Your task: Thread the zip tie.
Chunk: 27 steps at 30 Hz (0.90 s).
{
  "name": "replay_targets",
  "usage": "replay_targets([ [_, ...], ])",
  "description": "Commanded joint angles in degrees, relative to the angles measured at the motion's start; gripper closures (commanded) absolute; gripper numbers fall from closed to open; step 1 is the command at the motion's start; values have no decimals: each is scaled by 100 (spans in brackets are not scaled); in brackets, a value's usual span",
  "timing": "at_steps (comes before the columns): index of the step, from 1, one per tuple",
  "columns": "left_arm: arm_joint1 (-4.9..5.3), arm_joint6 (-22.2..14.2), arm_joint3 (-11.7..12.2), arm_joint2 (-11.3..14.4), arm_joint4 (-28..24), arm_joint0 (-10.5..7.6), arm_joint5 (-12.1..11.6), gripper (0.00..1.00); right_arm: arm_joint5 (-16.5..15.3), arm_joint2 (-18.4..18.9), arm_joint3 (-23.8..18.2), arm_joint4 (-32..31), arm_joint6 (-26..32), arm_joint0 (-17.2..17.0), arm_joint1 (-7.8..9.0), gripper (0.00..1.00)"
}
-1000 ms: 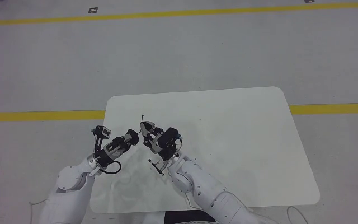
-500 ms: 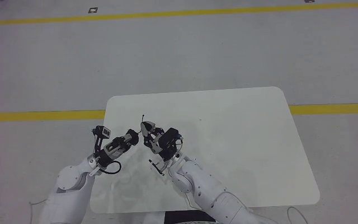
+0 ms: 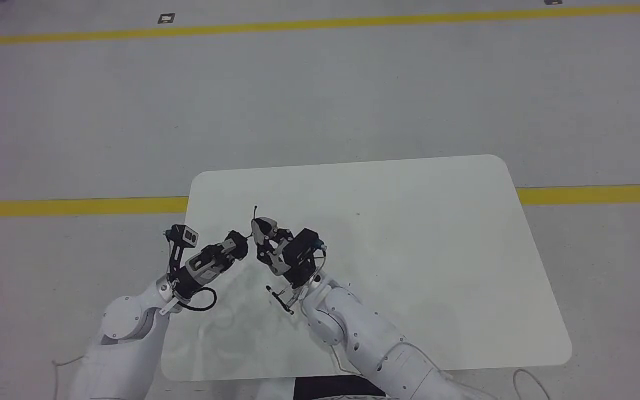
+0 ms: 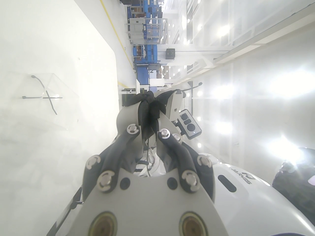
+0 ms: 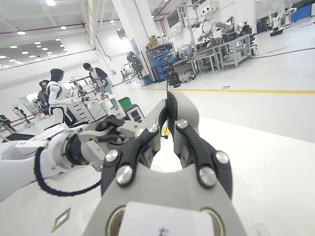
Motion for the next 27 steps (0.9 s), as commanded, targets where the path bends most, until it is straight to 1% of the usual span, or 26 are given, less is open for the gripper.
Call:
replay_targets([
  [1, 0, 0, 0, 0, 0, 0, 0, 100, -1, 0, -11, -6, -10, -3, 0, 100],
  [27, 0, 0, 0, 0, 0, 0, 0, 100, 9, 4, 6, -24, -77, -29, -2, 100],
])
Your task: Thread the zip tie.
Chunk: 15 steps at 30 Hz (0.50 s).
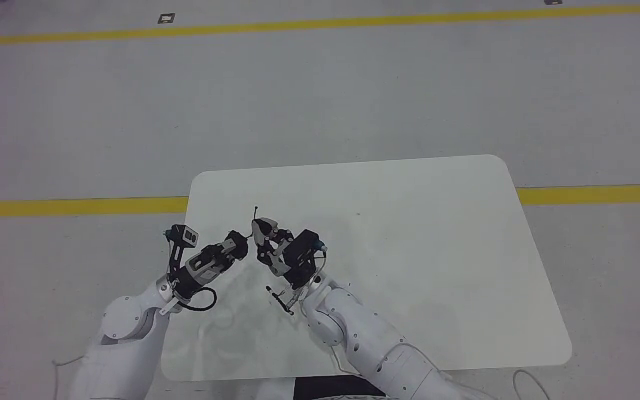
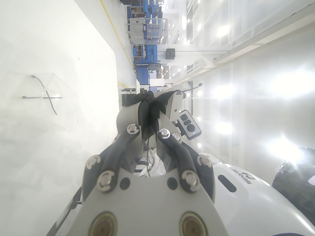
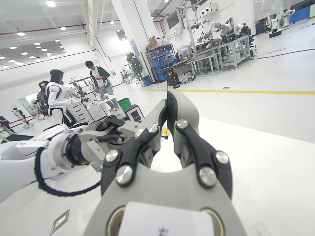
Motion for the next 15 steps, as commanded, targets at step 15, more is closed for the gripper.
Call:
replay_targets([
  [15, 0, 0, 0, 0, 0, 0, 0, 100, -63, 9, -33, -21, 17, 1, 8, 100],
])
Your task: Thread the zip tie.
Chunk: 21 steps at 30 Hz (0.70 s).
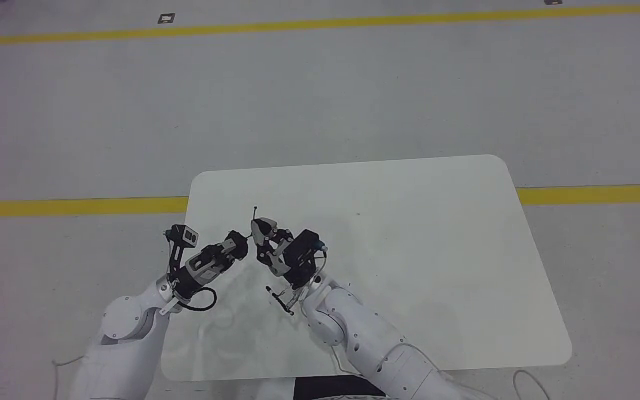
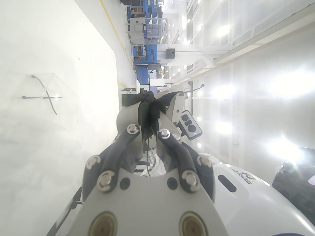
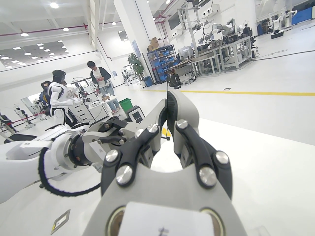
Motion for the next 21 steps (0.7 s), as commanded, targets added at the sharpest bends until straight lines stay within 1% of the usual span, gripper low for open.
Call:
replay_targets([
  [1, 0, 0, 0, 0, 0, 0, 0, 100, -1, 0, -1, 2, 2, 1, 0, 100],
  [21, 0, 0, 0, 0, 0, 0, 0, 100, 46, -5, 61, 33, 4, 10, -16, 100],
])
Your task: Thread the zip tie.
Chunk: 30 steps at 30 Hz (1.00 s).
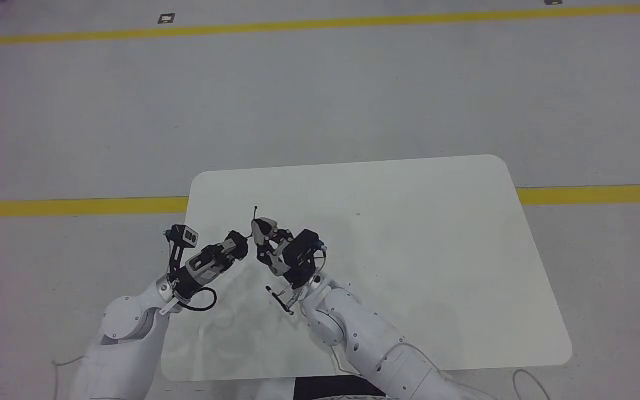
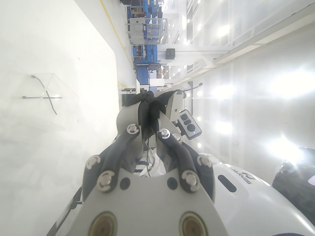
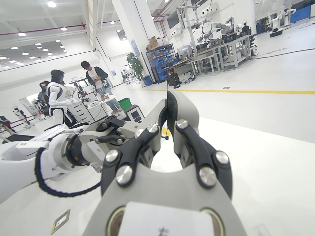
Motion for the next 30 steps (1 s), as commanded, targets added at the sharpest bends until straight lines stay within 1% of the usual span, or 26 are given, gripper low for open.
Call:
replay_targets([
  [1, 0, 0, 0, 0, 0, 0, 0, 100, -3, 4, 1, -4, 3, -4, 2, 100],
  [30, 0, 0, 0, 0, 0, 0, 0, 100, -50, 8, -48, 8, -34, -21, 4, 100],
])
